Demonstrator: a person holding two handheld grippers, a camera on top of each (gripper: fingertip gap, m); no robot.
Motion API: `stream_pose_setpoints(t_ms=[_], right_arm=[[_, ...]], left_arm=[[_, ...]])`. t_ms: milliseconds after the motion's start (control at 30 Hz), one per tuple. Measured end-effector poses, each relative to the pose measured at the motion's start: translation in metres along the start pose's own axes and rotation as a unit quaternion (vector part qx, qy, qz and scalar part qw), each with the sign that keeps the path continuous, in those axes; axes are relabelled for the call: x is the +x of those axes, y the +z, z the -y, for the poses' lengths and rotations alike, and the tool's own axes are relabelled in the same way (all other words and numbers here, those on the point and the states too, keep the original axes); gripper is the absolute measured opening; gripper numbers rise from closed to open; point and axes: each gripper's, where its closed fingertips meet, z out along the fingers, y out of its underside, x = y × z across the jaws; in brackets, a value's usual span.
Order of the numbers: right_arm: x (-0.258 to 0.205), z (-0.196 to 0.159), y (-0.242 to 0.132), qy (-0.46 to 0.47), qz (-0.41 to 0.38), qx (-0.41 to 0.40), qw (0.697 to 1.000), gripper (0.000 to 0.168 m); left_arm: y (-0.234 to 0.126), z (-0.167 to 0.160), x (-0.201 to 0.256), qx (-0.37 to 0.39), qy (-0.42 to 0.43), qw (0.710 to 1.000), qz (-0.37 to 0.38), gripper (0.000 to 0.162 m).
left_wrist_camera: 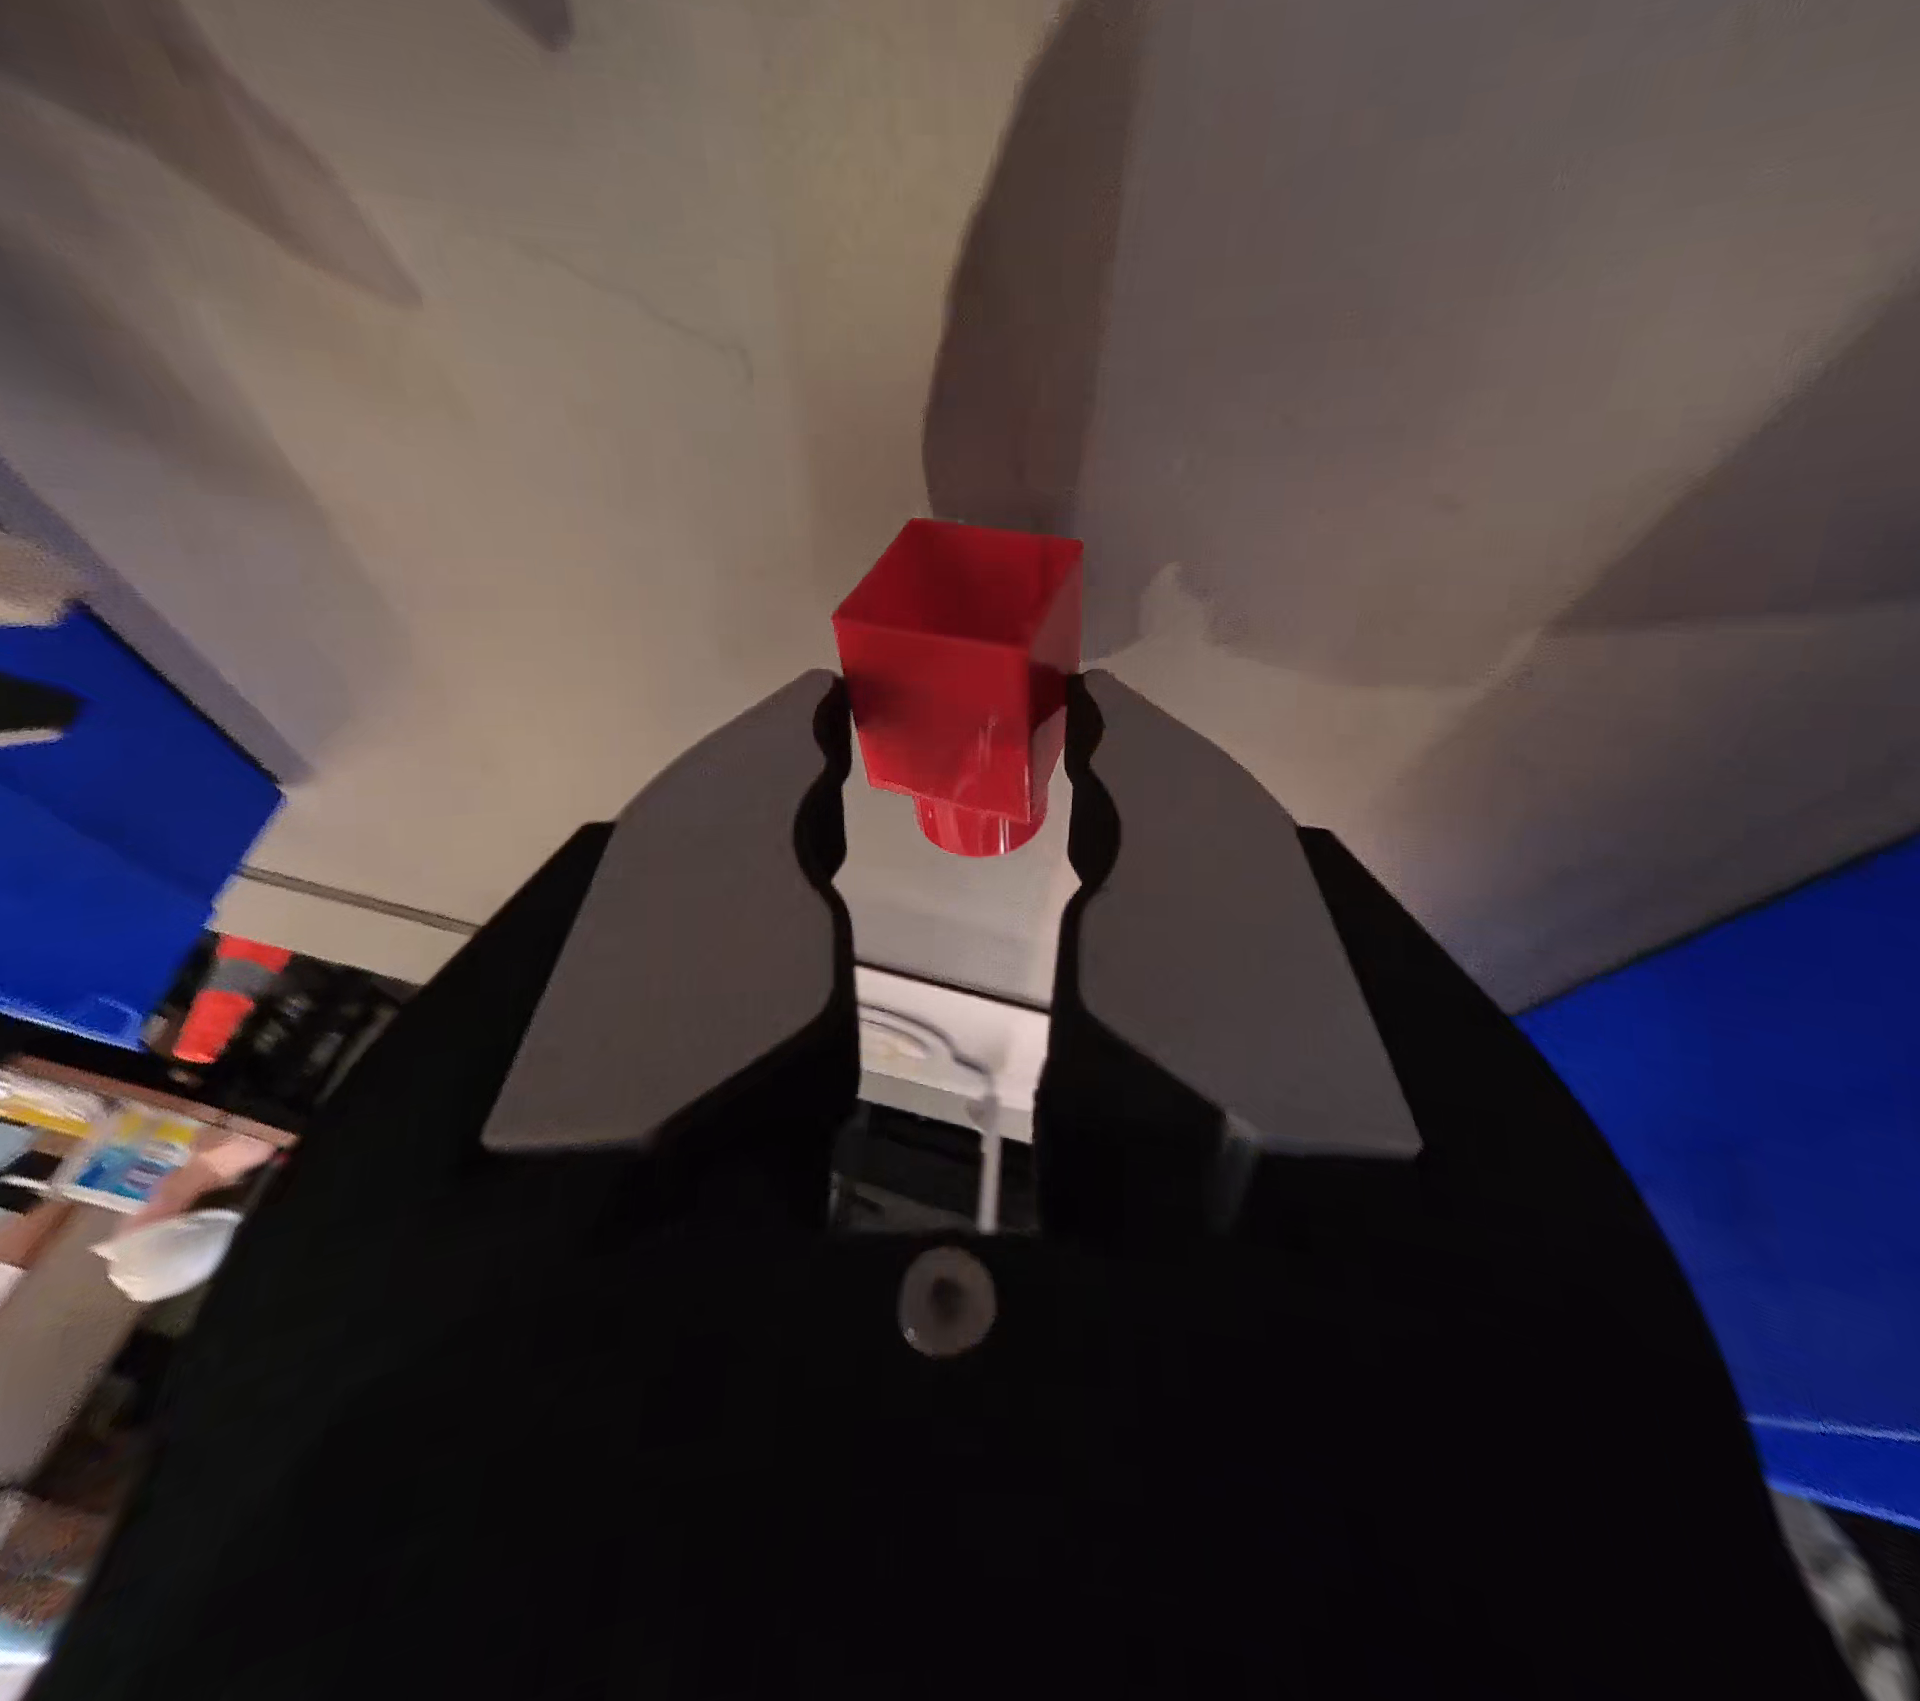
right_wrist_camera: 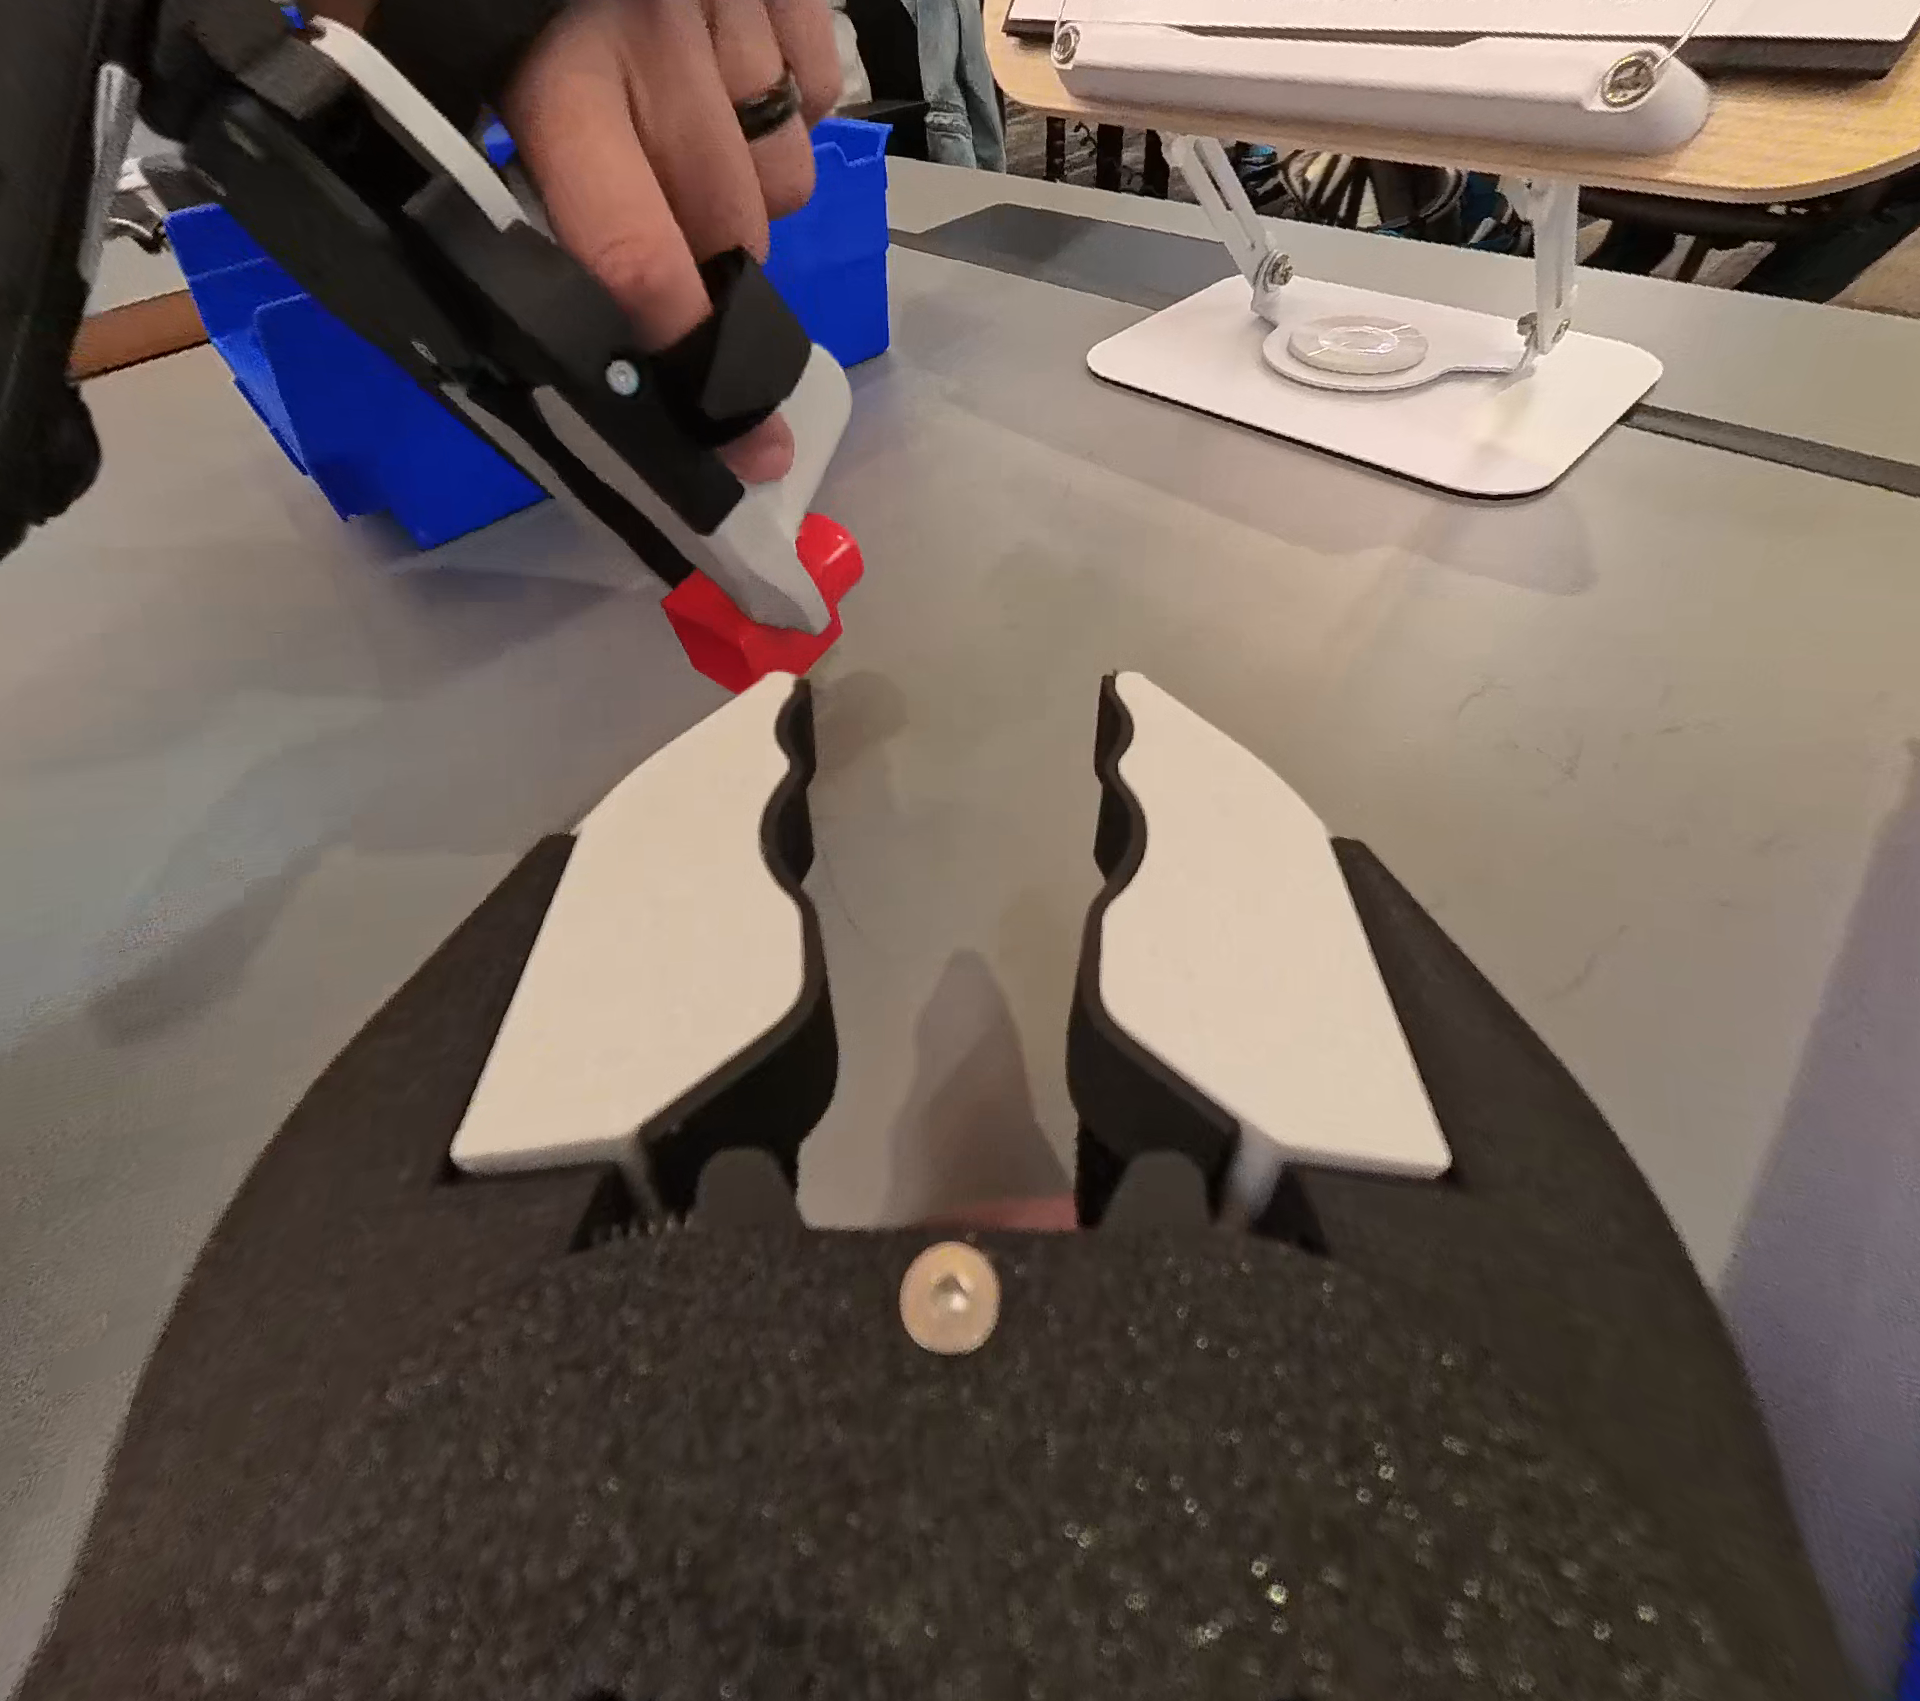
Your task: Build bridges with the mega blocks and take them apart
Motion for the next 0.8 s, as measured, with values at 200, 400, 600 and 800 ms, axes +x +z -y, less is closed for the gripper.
stream_pose_setpoints(t_ms=[200,400,600,800], right_arm=[[0.001,-0.001,-0.001,0.018,0.009,-0.002,1.0,0.052],[0.001,-0.002,-0.001,0.025,0.011,-0.003,1.0,0.052],[0.001,-0.002,-0.001,0.038,0.018,-0.003,0.999,0.052],[-0.004,-0.003,0.005,0.037,0.027,-0.012,0.999,0.052]], left_arm=[[0.007,-0.002,0.003,0.001,0.017,1.0,-0.011,0.04],[-0.014,-0.042,0.022,-0.086,-0.083,0.993,-0.017,0.049],[-0.103,-0.138,0.056,-0.178,-0.454,0.864,0.125,0.043],[-0.115,-0.172,0.22,-0.187,-0.798,0.569,0.071,0.06]])
